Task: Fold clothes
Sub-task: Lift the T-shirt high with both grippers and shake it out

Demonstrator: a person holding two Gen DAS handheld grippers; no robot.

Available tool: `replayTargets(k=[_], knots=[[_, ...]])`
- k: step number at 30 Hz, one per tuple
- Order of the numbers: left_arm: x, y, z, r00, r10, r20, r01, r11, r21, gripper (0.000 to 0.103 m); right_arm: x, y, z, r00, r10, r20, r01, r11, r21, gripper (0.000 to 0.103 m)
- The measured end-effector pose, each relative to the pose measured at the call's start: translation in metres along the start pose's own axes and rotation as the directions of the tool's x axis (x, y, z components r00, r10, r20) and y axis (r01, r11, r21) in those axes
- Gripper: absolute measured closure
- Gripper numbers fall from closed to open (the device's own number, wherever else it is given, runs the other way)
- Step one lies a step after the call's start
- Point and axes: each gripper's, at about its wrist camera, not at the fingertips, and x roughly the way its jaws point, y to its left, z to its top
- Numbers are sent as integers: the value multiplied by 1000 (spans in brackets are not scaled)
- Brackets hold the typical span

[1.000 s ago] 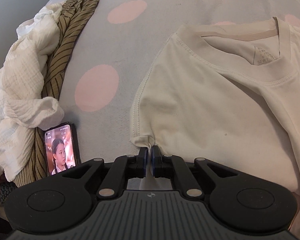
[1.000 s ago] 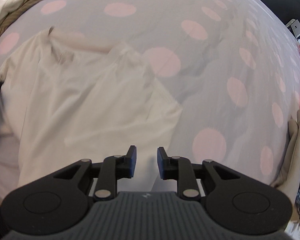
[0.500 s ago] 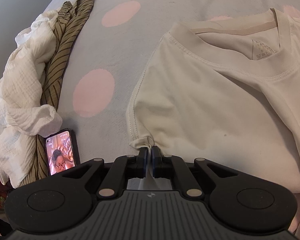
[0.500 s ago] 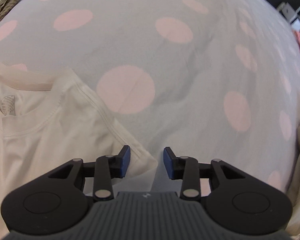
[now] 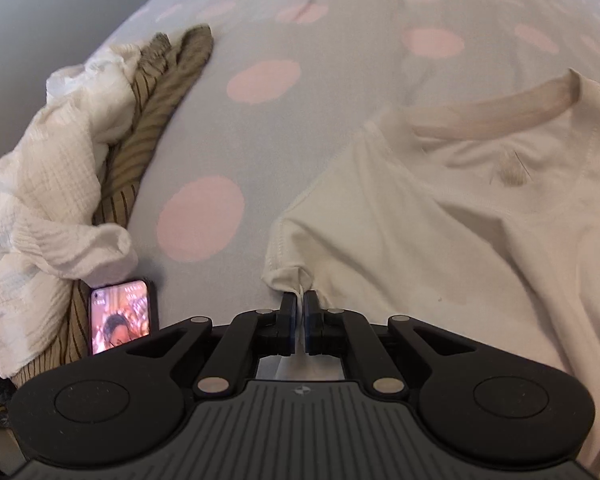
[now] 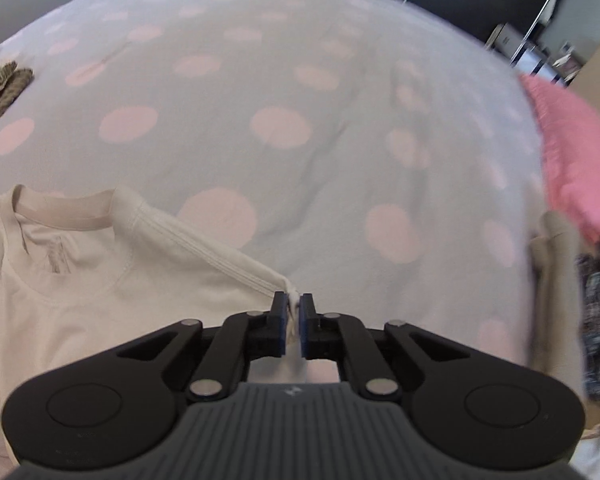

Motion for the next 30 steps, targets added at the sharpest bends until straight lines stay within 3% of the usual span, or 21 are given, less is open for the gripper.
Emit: replayTargets(k=[3, 7, 10, 12, 16, 18, 21, 24, 26, 28, 30], knots=[[-26, 4, 5, 995, -31, 98, 31, 1000, -1, 101, -39, -12, 0, 994, -70, 88, 71, 998, 2, 97], [-69, 16, 14, 972, -103, 211, 108, 994, -14, 101, -98, -30, 1, 971, -137, 197, 132, 990, 38, 97], [-110, 29, 28, 941, -125, 313, 132, 991, 1, 101, -151, -46, 4, 937, -196, 291, 181, 980, 78, 97], [-142, 42, 40, 909, -130, 395, 134, 991, 18, 102, -190, -54, 4, 900, -243, 362, 218, 970, 107, 97], [-222, 75, 62, 817, -143, 559, 138, 989, 52, 102, -266, -70, 0, 807, -324, 494, 266, 946, 185, 97], [-262, 90, 69, 764, -153, 627, 149, 987, 59, 102, -303, -74, -4, 745, -366, 558, 291, 931, 221, 97], [-317, 104, 69, 674, -147, 724, 152, 987, 59, 102, -352, -74, -13, 642, -423, 639, 323, 905, 276, 97], [-362, 107, 62, 573, -104, 813, 119, 992, 43, 102, -394, -71, -23, 552, -463, 693, 332, 885, 327, 97], [-387, 108, 56, 514, -89, 853, 111, 993, 37, 102, -416, -69, -28, 507, -480, 715, 340, 874, 346, 97], [-407, 110, 49, 472, -86, 877, 117, 993, 35, 102, -434, -66, -34, 476, -490, 730, 349, 867, 355, 97], [-421, 113, 42, 442, -98, 892, 138, 990, 40, 102, -449, -64, -43, 453, -499, 739, 345, 862, 371, 97]])
